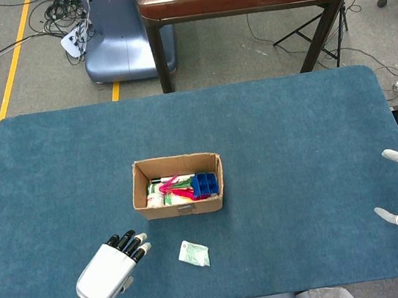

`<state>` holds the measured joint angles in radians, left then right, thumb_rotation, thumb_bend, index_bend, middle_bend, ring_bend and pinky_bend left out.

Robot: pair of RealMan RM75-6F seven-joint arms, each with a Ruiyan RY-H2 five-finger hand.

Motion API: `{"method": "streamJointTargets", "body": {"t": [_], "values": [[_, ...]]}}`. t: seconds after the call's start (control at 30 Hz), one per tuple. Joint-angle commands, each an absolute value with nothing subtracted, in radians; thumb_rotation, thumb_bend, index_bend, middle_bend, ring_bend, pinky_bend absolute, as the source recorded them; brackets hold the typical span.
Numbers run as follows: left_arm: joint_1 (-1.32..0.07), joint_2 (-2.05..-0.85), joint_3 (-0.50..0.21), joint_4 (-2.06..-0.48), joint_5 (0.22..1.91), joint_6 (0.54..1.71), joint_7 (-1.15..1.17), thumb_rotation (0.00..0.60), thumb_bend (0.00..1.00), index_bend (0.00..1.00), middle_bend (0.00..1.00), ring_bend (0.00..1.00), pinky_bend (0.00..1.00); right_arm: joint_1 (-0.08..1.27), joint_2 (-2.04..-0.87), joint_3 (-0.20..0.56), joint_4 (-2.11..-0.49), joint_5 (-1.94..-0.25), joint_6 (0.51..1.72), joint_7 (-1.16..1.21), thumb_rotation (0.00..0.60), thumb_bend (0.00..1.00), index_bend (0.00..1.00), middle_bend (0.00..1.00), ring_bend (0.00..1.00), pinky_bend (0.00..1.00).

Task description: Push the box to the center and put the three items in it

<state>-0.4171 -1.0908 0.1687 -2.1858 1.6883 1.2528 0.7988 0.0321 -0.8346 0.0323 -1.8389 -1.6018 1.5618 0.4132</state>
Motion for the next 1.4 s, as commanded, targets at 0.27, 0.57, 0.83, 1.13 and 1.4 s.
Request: {"method": "streamJointTargets", "body": {"t": [0.27, 0.57, 0.83, 1.13, 1.4], "values": [[-0.369, -1.179, 0.187, -2.083, 1.645, 1.193, 0.78, 0.6, 0.1, 0.31, 0.29, 0.24, 0.43, 0.024, -0.831, 0.029, -1.842, -1.613, 1.573, 0.409, 0.6, 0.03, 0.15, 0.18, 0.03, 0.11], [-0.383, -1.283, 0.149, -1.99, 1.589, 1.118, 0.761, 0.6, 0.1, 0.27, 0.25, 0.24, 0.43, 0.009, -0.821, 0.03, -1.841, -1.615, 1.601, 0.419, 0.6, 0.03, 0.15, 0.18, 0.03, 0.11], [-0.409, -1.358, 0.108, -1.958, 1.538, 1.068, 0.781, 0.6, 0.1, 0.27, 0.25, 0.24, 0.43, -0.011, -0.799, 0.027, -1.836, -1.624, 1.632, 0.443, 0.6, 0.04, 0.15, 0.18, 0.03, 0.11], [-0.451, -1.436, 0.063, -1.933, 1.459, 1.013, 0.817, 0.6, 0.1, 0.27, 0.25, 0.24, 0.43, -0.044, -0.779, 0.028, -1.827, -1.633, 1.696, 0.475, 0.6, 0.04, 0.15, 0.18, 0.03, 0.11], [-0.478, -1.483, 0.051, -1.906, 1.405, 0.986, 0.819, 0.6, 0.1, 0.27, 0.25, 0.24, 0.43, -0.071, -0.767, 0.031, -1.814, -1.637, 1.748, 0.516, 0.6, 0.04, 0.15, 0.18, 0.03, 0.11]]}}
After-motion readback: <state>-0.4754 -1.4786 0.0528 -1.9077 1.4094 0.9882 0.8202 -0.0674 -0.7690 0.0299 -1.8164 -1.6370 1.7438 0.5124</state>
